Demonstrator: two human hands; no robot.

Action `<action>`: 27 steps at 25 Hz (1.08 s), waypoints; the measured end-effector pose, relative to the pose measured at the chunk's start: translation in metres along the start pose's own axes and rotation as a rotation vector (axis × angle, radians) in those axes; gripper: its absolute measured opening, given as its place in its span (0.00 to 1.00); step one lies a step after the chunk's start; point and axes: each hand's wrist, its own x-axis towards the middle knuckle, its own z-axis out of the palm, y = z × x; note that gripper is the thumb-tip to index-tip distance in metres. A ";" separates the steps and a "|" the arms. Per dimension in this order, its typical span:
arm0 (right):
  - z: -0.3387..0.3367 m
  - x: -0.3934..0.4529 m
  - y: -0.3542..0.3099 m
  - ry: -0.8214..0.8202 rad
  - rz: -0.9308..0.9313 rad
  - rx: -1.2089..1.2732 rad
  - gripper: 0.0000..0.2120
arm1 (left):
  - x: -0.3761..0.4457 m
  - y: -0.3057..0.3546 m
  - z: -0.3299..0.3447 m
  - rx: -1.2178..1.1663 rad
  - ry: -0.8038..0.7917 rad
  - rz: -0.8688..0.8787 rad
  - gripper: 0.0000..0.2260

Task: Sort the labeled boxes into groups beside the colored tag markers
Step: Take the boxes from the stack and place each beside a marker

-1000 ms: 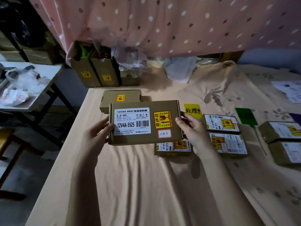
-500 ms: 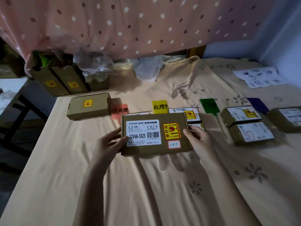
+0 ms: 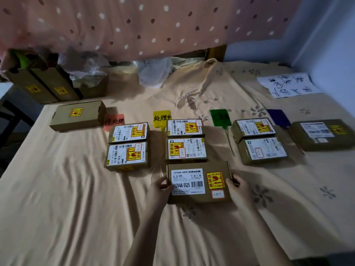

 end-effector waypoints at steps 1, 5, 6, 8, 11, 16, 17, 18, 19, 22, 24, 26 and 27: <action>-0.001 0.005 0.002 -0.014 0.005 -0.017 0.09 | 0.000 0.000 0.006 -0.004 0.009 -0.020 0.17; -0.004 0.024 0.013 -0.064 0.028 -0.055 0.07 | 0.004 -0.002 0.021 -0.019 0.064 -0.061 0.18; -0.003 0.028 0.016 -0.061 0.032 -0.067 0.09 | 0.005 -0.002 0.022 -0.012 0.073 -0.057 0.18; 0.000 0.032 0.019 -0.057 0.046 -0.097 0.13 | 0.008 -0.002 0.022 -0.005 0.090 -0.044 0.17; 0.003 0.038 0.021 -0.044 0.074 -0.140 0.17 | 0.010 0.002 0.023 -0.001 0.107 -0.039 0.17; 0.003 0.028 0.004 0.108 -0.081 -0.272 0.12 | 0.001 0.021 -0.008 0.042 0.120 0.056 0.11; 0.005 0.027 -0.005 0.193 -0.168 -0.334 0.12 | 0.002 0.026 -0.023 0.036 0.175 0.088 0.07; 0.012 0.026 -0.020 0.245 -0.248 -0.368 0.12 | 0.004 0.033 -0.043 0.001 0.213 0.111 0.03; 0.023 0.025 -0.038 0.255 -0.336 -0.367 0.12 | 0.010 0.037 -0.066 -0.061 0.239 0.110 0.08; 0.080 0.014 -0.104 0.153 -0.489 -0.264 0.10 | 0.032 0.052 -0.136 -0.082 0.322 0.117 0.09; 0.130 0.006 -0.141 0.037 -0.522 -0.232 0.11 | 0.052 0.059 -0.178 -0.038 0.356 0.117 0.10; 0.182 -0.001 -0.167 -0.096 -0.537 -0.235 0.13 | 0.074 0.064 -0.210 0.030 0.394 0.107 0.10; 0.212 -0.005 -0.177 -0.160 -0.531 -0.231 0.13 | 0.087 0.064 -0.226 0.060 0.408 0.099 0.11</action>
